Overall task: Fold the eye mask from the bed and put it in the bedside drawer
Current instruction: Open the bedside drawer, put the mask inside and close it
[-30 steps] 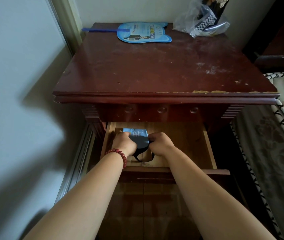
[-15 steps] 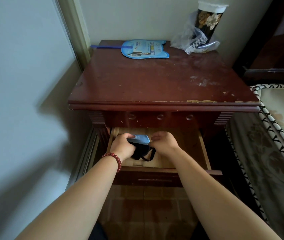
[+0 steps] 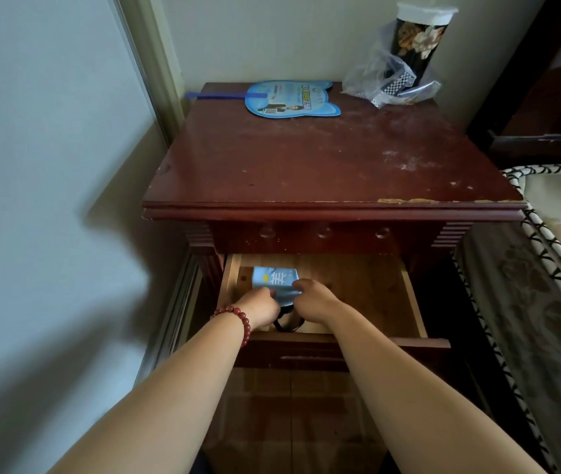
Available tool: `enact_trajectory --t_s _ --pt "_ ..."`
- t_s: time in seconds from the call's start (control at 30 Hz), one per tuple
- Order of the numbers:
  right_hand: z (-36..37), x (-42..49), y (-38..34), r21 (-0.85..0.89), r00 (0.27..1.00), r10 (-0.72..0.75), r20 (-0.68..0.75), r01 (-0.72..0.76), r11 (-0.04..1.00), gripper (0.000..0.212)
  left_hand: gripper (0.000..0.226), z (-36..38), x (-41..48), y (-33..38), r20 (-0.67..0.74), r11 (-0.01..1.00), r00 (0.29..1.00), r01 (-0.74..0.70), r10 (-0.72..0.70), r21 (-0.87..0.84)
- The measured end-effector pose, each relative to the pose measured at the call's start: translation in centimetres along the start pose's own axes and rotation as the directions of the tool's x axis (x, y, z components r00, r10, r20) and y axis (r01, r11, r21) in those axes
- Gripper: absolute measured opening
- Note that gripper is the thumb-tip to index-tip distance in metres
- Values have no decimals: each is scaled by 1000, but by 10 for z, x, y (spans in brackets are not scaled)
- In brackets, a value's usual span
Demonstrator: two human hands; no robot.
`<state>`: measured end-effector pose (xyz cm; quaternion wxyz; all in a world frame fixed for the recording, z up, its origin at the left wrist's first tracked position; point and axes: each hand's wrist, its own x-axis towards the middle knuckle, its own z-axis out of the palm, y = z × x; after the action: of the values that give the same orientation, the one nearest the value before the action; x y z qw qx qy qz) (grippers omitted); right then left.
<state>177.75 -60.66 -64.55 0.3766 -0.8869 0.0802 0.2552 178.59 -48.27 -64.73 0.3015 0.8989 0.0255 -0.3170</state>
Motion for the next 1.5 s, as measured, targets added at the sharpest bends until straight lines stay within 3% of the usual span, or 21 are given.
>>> enact_trajectory --t_s 0.23,0.37,0.57,0.83,1.0,1.13,1.5 --pt "5 8 3 -51 998 44 44 -42 998 44 37 6 7 -3 51 1000 999 20 -19 -13" --pt "7 5 0 -39 988 -4 153 10 999 49 40 2 6 -5 -4 997 998 68 -69 -45" --pt "9 1 -3 -20 983 -41 178 45 999 60 50 -3 0 -5 -70 987 990 110 -119 -120" --pt "3 -1 1 181 997 7 -75 7 984 49 56 -3 -9 -6 -245 983 969 -5 -41 -185" --pt "3 0 2 230 993 0 -121 28 973 50 43 -2 -16 -5 -408 985 913 -93 27 -144" --pt "3 2 3 248 989 -12 -148 48 968 49 38 -3 -14 -6 -453 978 891 -125 35 -169" --pt "5 2 1 232 998 22 -58 -8 973 47 41 -3 -12 -6 -239 988 970 9 -47 -157"
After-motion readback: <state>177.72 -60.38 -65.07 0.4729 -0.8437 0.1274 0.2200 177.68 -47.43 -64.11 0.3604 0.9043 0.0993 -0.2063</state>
